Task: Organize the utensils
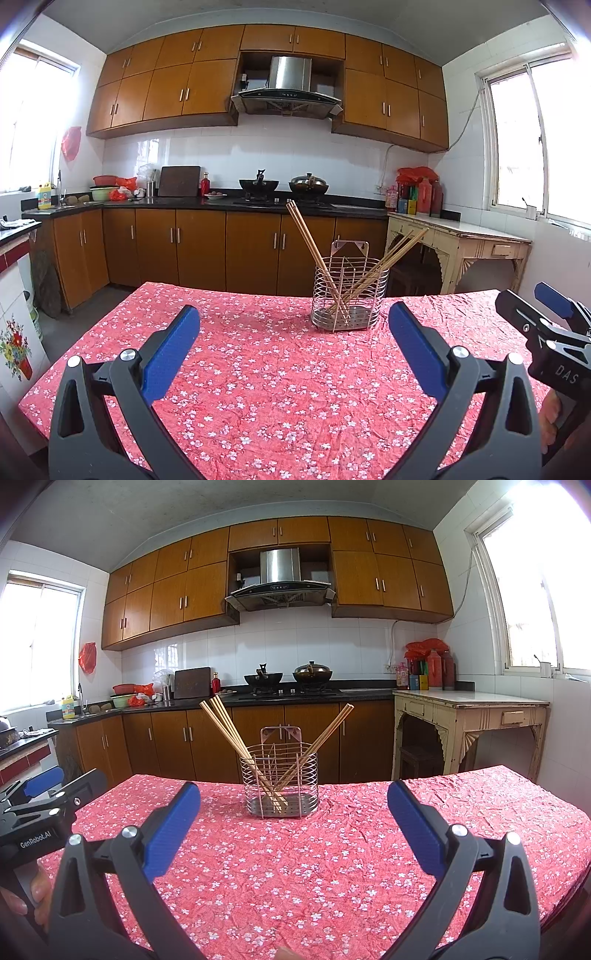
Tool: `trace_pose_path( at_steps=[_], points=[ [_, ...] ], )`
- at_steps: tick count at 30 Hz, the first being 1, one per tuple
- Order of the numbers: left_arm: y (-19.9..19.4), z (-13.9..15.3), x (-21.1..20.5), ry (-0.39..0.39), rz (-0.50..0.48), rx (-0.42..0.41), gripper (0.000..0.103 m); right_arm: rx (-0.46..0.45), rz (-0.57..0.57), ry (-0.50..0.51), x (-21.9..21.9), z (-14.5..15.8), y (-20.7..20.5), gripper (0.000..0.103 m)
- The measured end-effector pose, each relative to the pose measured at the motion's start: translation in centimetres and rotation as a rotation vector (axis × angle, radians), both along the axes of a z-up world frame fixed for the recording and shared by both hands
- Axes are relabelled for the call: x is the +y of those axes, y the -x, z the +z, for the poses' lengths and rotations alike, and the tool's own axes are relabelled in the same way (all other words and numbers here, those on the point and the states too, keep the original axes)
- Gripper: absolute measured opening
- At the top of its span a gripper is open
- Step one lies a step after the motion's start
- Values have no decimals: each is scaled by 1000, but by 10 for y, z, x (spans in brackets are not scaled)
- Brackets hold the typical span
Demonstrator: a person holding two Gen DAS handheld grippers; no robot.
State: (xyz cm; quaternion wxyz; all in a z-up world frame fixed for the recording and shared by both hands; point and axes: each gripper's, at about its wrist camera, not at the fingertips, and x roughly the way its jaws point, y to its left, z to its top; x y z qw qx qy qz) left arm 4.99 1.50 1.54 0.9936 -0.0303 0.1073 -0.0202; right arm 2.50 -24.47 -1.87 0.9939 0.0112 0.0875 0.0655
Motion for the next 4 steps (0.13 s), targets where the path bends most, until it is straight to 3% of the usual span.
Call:
trace_pose_path(
  at_steps=[4],
  points=[
    [0,0,0,1,-6,3,101,1,0,0,-1,0,0,99]
  ],
)
